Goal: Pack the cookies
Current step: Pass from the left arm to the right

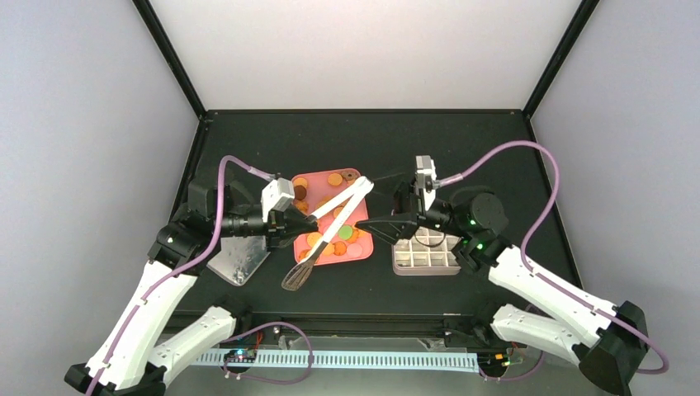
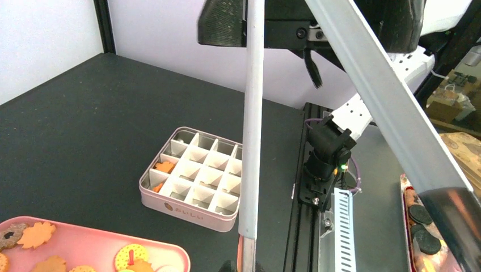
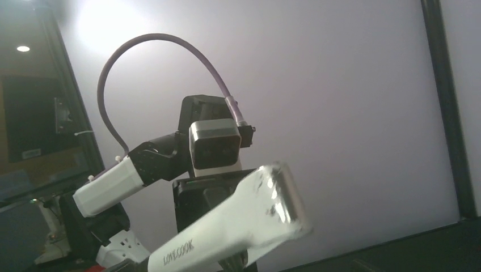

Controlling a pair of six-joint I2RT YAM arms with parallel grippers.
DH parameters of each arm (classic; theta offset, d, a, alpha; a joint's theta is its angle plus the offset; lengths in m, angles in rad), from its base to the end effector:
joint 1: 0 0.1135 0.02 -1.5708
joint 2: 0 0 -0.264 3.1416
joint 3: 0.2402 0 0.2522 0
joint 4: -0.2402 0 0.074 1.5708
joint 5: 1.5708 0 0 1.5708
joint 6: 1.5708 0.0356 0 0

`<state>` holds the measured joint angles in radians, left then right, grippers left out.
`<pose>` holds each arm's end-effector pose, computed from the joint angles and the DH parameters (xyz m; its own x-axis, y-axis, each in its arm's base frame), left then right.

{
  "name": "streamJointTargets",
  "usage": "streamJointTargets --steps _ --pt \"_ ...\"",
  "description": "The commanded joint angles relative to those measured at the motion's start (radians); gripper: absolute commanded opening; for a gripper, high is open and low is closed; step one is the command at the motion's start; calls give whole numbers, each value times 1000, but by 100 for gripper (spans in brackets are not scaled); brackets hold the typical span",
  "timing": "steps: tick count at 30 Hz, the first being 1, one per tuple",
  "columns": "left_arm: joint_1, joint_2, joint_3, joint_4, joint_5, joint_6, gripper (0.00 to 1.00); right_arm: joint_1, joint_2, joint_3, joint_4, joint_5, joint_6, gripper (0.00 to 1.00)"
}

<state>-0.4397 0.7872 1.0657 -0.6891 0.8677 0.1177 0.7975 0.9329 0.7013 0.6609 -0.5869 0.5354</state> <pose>0.1166 -0.0849 0.3868 -0.2520 0.2025 -0.9463 0.9443 0.2654 -0.1947 0.1320 0.1635 0.3709 -0.2334 0.3691 -0.8996 -0.9633 0.0384 0.2656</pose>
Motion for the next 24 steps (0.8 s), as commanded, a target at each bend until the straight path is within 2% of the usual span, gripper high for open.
streamJointTargets --steps 1,7,14,24 --pt "1 4 43 6 57 -12 2 -23 81 84 38 -114 81 100" --pt "1 3 44 -31 63 25 2 -24 191 125 272 -262 271 100" --pt "2 6 50 -18 71 15 2 -22 271 166 322 -330 363 98" --pt "1 12 47 37 88 -50 2 20 333 192 309 -323 358 86"
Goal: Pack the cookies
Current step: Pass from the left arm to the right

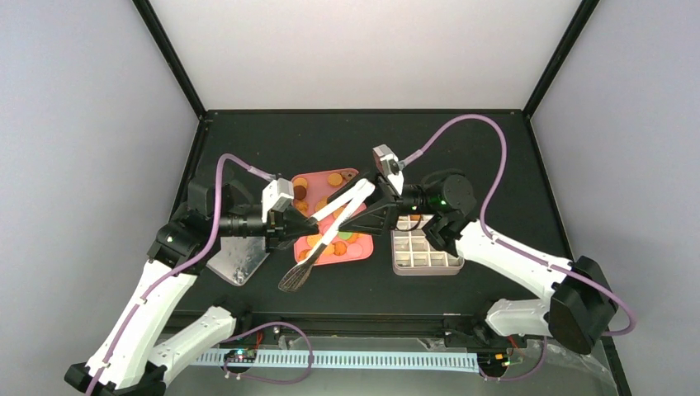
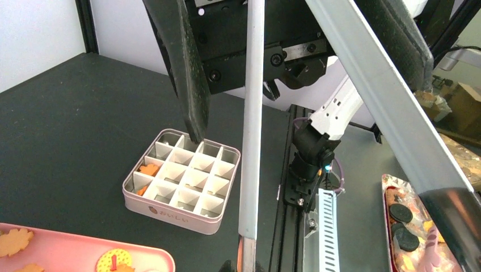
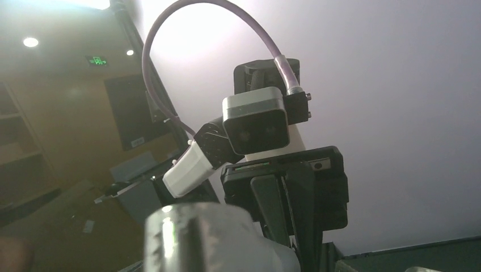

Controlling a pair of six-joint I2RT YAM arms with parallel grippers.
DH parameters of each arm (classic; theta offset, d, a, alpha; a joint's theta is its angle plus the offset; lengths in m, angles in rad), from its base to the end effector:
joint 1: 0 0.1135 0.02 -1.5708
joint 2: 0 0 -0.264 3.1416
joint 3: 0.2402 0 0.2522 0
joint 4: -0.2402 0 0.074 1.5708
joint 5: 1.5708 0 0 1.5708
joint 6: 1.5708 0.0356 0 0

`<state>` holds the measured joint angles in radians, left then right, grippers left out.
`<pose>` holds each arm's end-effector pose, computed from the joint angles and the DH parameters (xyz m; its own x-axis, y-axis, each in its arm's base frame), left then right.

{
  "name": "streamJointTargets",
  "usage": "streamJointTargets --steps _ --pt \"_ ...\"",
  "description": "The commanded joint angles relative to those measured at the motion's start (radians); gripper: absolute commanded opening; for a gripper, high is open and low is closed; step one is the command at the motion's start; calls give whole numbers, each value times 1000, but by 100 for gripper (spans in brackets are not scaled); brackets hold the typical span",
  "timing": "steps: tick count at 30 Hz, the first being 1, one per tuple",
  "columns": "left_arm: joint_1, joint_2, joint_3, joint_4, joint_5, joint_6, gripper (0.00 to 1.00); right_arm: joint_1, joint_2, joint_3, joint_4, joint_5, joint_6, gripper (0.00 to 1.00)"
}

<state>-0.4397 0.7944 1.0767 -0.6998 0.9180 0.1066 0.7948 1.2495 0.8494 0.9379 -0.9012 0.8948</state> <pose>0.1155 -0.0856 0.3889 -0.2674 0.1972 -0.9432 0.9495 0.2208 -0.2230 0.1679 0.2109 0.3731 -0.4890 0.1930 -0.8507 -0.8522 -0.3139 0.4187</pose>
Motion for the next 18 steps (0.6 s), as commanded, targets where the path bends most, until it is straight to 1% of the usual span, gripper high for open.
streamJointTargets --steps 1,7,10,14,18 --pt "1 6 35 51 38 -41 2 27 24 53 36 -2 1 85" --pt "1 2 28 51 32 -40 2 37 70 57 159 50 74 74" --pt "1 1 25 52 30 -37 1 40 101 68 207 45 120 69" --pt "2 -1 19 61 24 -36 2 53 130 89 208 3 140 65" --pt "1 -4 19 65 17 -33 2 55 128 92 150 -28 123 62"
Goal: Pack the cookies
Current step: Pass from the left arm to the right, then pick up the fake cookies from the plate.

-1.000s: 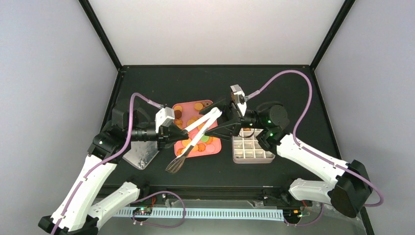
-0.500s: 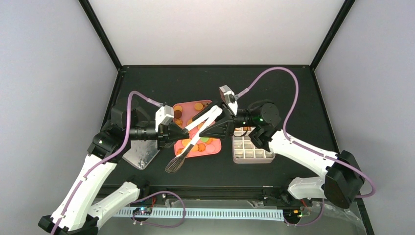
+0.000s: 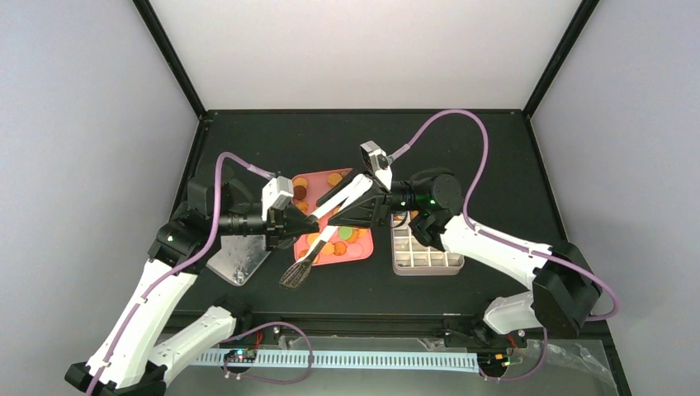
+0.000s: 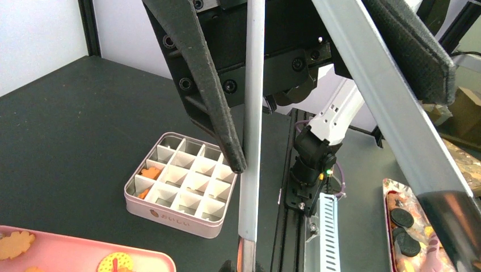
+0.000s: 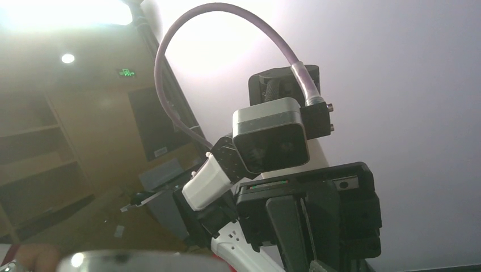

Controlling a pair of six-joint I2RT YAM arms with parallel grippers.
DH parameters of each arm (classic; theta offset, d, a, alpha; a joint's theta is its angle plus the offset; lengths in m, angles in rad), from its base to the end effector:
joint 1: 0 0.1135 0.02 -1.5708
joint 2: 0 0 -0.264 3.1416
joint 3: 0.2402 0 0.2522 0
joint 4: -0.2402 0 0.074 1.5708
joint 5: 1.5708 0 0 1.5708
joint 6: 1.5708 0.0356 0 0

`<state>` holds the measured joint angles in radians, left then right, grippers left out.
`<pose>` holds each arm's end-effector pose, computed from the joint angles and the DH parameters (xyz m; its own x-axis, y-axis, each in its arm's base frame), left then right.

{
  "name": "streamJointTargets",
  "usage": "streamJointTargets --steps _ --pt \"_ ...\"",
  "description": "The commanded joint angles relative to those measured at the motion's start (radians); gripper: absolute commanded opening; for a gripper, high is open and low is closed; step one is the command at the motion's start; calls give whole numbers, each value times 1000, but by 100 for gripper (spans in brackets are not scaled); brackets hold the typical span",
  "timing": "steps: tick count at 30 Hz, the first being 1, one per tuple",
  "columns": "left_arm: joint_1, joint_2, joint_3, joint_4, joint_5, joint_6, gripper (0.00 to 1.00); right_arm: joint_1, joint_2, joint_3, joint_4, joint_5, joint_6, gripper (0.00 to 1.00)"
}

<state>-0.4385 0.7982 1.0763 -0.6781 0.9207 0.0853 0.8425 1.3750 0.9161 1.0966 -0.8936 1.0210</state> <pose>0.1173 -0.0863 0.3903 -0.2728 0.1849 -0.9441 0.9475 0.2217 -0.2304 0.1738 0.2365 0.3751 -0.5470 0.1893 -0.8154 -0.8000 -0.4051 0.4426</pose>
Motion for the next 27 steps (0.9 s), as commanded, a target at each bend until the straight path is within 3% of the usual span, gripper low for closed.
streamJointTargets --steps 1,7,11,17,22,27 --pt "0 -7 20 44 11 -10 2 8 -1 30 -40 -46 -15 62" --pt "0 -10 20 44 -13 -1 3 8 -36 25 -204 -14 -122 55" --pt "0 -13 18 8 -61 41 23 9 -91 40 -440 104 -282 46" --pt "3 -21 17 -89 -186 135 54 8 -180 44 -740 342 -515 46" --pt "28 -1 11 -173 -260 226 54 8 -197 44 -878 445 -629 45" --pt "61 -9 -32 -177 -276 256 49 8 -177 25 -911 481 -663 43"
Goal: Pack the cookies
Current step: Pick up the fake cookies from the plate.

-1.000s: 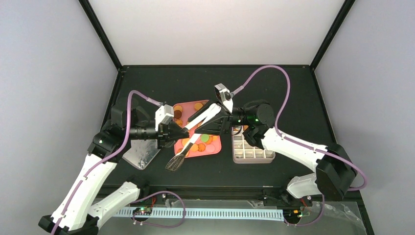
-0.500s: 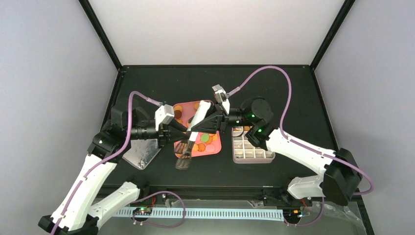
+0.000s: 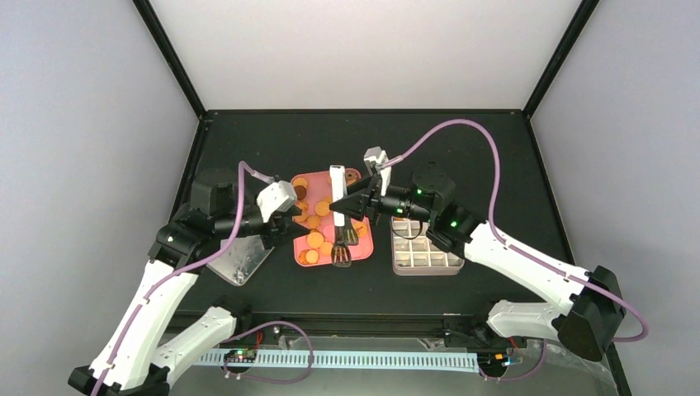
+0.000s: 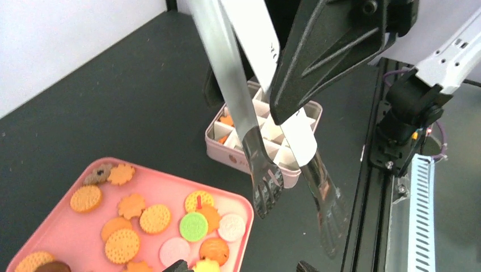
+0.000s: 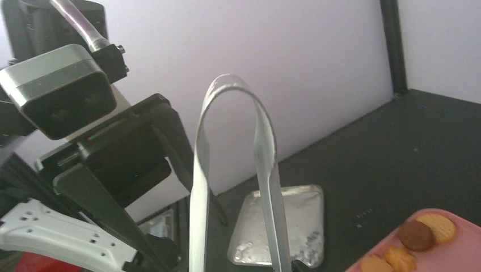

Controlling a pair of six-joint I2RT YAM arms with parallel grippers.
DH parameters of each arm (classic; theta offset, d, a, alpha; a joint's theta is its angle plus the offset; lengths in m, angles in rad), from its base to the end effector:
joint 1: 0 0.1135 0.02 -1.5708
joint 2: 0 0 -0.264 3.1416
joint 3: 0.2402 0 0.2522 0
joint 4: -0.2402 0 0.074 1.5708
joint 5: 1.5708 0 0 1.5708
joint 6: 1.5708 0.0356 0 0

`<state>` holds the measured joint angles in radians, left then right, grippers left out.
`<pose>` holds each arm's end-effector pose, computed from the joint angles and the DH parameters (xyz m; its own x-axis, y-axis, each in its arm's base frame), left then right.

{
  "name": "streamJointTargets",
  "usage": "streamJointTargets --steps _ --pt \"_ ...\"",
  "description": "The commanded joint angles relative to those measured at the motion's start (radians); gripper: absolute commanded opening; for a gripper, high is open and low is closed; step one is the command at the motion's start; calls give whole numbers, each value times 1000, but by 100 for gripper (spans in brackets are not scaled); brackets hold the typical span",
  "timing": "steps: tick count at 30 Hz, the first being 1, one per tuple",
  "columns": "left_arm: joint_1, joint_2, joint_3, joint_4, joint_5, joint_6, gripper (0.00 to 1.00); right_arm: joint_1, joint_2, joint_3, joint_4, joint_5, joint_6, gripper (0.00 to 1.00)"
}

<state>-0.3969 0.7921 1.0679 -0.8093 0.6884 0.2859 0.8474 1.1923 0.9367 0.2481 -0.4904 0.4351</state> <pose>0.1216 -0.0755 0.3742 -0.2235 0.3298 -0.9172 0.9027 0.4250 -0.0671 0.1728 0.2210 0.3541 -0.4146 0.0922 -0.9053 -0.8802 0.2118 0.4247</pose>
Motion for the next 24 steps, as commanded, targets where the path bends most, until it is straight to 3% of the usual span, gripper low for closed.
streamJointTargets --steps 1,6,10,16,24 --pt "22 -2 -31 -45 -54 57 47 2 8 0 -63 80 -77 43" --pt "26 20 -73 1 -187 42 39 9 20 -17 -55 105 -83 43" --pt "28 48 -90 36 -287 39 40 36 45 -15 -85 208 -146 44" --pt "38 70 -121 42 -349 36 41 74 147 22 -115 378 -245 44" --pt "112 38 -176 61 -385 50 41 91 279 56 18 586 -310 44"
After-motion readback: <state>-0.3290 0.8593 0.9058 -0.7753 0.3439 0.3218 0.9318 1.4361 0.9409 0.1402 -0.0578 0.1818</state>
